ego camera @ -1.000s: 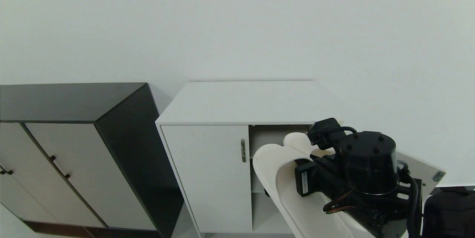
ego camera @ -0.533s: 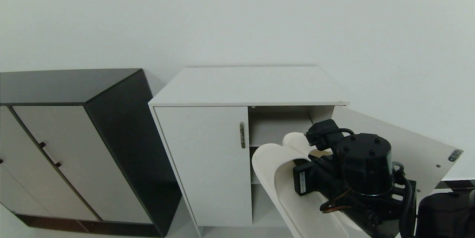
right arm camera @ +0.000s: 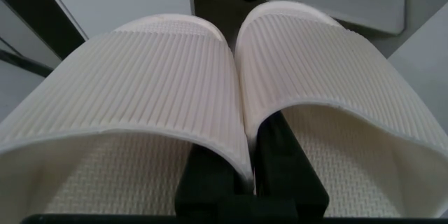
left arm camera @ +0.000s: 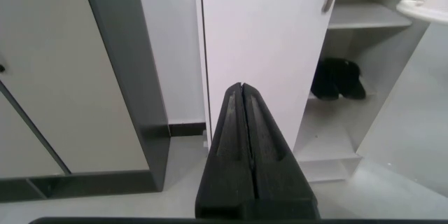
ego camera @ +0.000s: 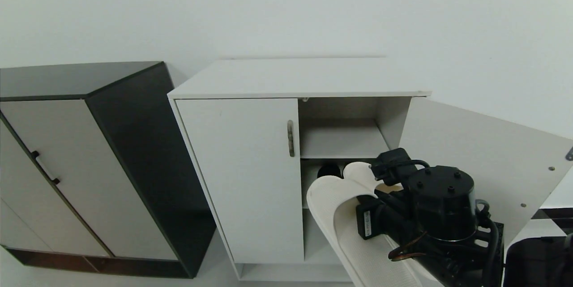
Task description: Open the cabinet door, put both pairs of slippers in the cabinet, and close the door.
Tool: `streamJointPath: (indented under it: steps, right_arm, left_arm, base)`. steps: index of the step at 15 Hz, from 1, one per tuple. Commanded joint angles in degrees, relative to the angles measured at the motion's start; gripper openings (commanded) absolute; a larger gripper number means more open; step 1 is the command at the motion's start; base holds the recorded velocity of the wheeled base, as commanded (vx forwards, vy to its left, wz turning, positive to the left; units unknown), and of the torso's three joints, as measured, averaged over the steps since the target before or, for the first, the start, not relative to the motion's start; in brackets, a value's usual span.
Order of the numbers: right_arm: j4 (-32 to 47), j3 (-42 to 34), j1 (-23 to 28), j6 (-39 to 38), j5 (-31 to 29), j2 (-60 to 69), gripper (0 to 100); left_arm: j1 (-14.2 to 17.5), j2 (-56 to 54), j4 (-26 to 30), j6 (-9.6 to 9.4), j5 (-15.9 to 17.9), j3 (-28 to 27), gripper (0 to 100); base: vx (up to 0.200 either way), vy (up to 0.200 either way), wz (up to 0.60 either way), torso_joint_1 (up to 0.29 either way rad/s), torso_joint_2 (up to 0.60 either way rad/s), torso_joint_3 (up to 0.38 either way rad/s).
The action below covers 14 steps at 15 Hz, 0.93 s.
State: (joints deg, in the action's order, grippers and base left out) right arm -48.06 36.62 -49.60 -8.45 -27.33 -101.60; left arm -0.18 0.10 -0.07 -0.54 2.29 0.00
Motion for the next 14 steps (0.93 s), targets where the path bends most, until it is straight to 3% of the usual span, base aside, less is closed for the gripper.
streamJointPath:
  steps: [1,8,14]
  right_arm:
    - [-0.1,-0.1,0.0,0.0,0.0,-0.2,0]
    - [-0.1,-0.5,0.0,-0.2,-0.1,-0.6,0]
    - [-1.6,-0.5,0.0,-0.1,-0.2,-1.5,0]
  left_arm:
    - [0.0,0.0,0.0,0.01,0.0,0.0,0]
    - [0.0,0.0,0.0,0.01,0.0,0.0,0]
    - [0.0,0.0,0.0,0.01,0.0,0.0,0]
  base:
    - [0.000,0.000,0.00,-0.144,0.46,0.325]
    - [0.000,0.000,0.00,-0.106,0.46,0.347]
    - [0.000,0.000,0.00,-0.024,0.33,0.299]
